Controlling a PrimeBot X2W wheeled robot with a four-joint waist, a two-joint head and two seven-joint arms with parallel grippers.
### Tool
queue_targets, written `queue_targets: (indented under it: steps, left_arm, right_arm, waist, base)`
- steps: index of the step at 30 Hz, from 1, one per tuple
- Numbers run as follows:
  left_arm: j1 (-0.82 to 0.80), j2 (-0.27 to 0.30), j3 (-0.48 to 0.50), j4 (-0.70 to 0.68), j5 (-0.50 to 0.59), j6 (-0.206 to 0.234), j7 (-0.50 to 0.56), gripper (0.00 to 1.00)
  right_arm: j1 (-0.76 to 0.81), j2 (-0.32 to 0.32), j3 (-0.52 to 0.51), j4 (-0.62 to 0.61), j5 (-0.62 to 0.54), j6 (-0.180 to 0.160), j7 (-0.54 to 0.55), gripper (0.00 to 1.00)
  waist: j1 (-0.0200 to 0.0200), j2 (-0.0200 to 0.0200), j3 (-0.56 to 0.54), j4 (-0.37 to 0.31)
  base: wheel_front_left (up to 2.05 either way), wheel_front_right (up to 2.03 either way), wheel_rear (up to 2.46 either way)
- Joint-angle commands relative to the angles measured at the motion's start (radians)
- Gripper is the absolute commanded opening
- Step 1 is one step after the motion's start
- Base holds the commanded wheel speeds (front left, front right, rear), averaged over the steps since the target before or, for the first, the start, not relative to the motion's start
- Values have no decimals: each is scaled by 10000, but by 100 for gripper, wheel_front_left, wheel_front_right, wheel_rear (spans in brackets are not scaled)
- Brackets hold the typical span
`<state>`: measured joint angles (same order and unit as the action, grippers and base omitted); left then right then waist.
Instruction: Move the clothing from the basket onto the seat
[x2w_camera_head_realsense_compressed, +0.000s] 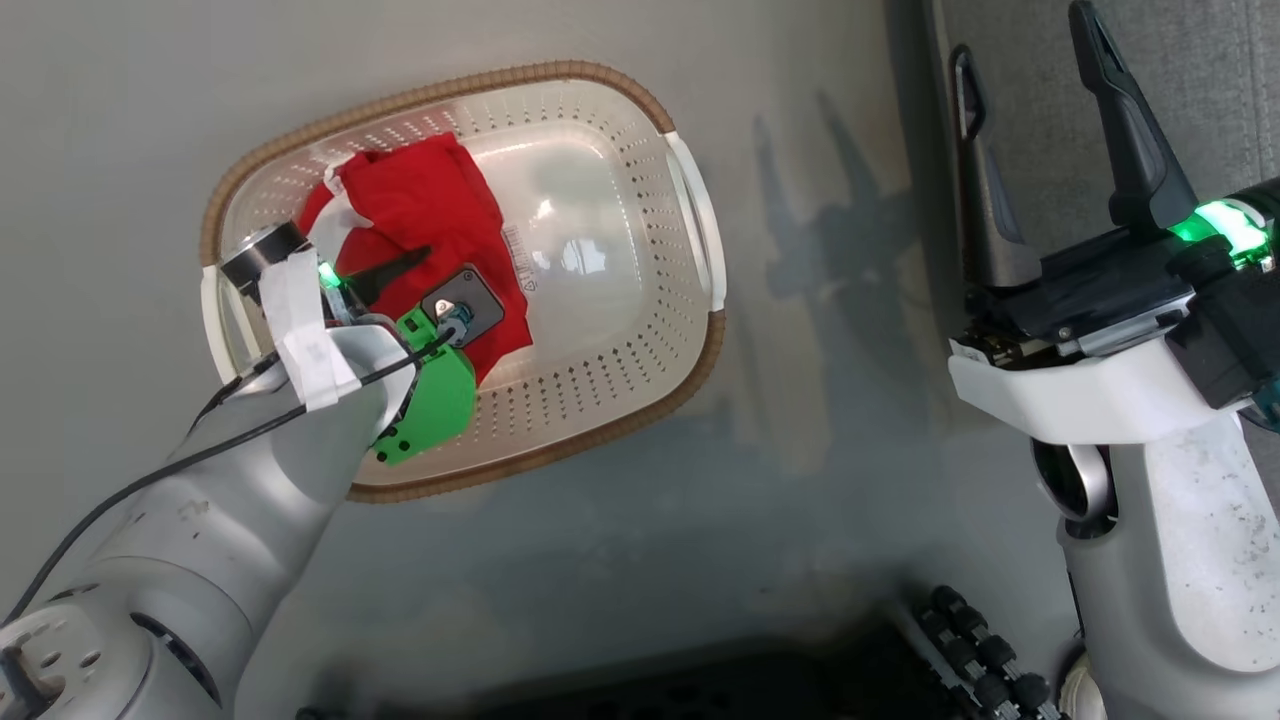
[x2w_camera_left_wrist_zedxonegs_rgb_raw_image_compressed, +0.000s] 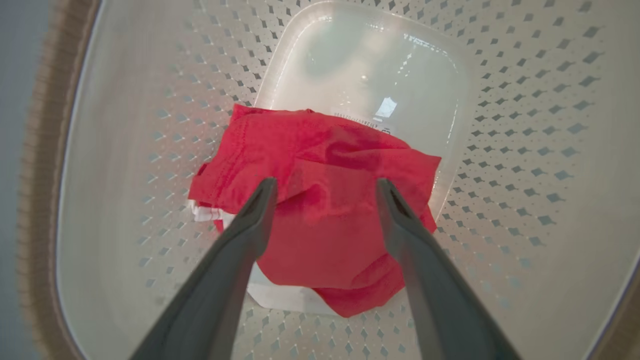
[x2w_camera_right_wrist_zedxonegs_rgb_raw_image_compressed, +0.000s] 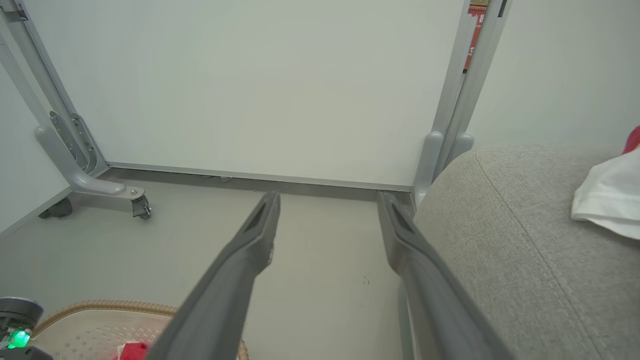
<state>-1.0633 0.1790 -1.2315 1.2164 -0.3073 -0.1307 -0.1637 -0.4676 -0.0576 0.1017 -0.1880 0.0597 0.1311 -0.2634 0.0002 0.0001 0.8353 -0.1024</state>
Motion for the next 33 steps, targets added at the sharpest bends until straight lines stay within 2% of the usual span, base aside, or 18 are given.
queue_targets:
  steps: [1, 19, 28, 29, 30, 31, 33]
  left_arm:
    - [-225, 68, -90, 101, -130, 8, 203, 100]
    - [-1343, 307, -397, 618, -416, 38, 1604, 100]
    - [-1496, 81, -271, 693, -639, 249, 1707, 100]
    - [-1495, 71, -279, 700, -630, 246, 1762, 96]
    - [-1502, 59, -284, 704, -640, 263, 1804, 40]
    - [-1516, 44, -299, 708, -573, 260, 1777, 0]
    - [-1496, 12, -320, 713, -503, 301, 1721, 0]
  right_arm:
    - [-152, -38, -35, -84, -63, -7, -21, 100]
    - [-76, 9, -277, -683, -102, -7, -21, 100]
    - [186, 37, -420, -1031, -149, -7, -20, 100]
    - [212, 41, -419, -1054, -158, -7, -21, 100]
    - [228, 44, -420, -1077, -171, -7, -21, 100]
    - [228, 47, -416, -1093, -177, -7, -21, 100]
    - [246, 50, -406, -1098, -184, -7, -21, 100]
  waist:
    - [-2, -1, 602, -144]
    - [-2, -1, 2075, -207]
    - [-2, -1, 2437, -223]
    - [-2, -1, 2461, -215]
    - [-2, -1, 2484, -206]
    - [-2, -1, 2497, -201]
    - [-2, -1, 2495, -186]
  base:
    - [0, 0, 0]
    - [0, 0, 0]
    - [0, 0, 0]
    - [0, 0, 0]
    - [0, 0, 0]
    - [0, 0, 0]
    - [0, 0, 0]
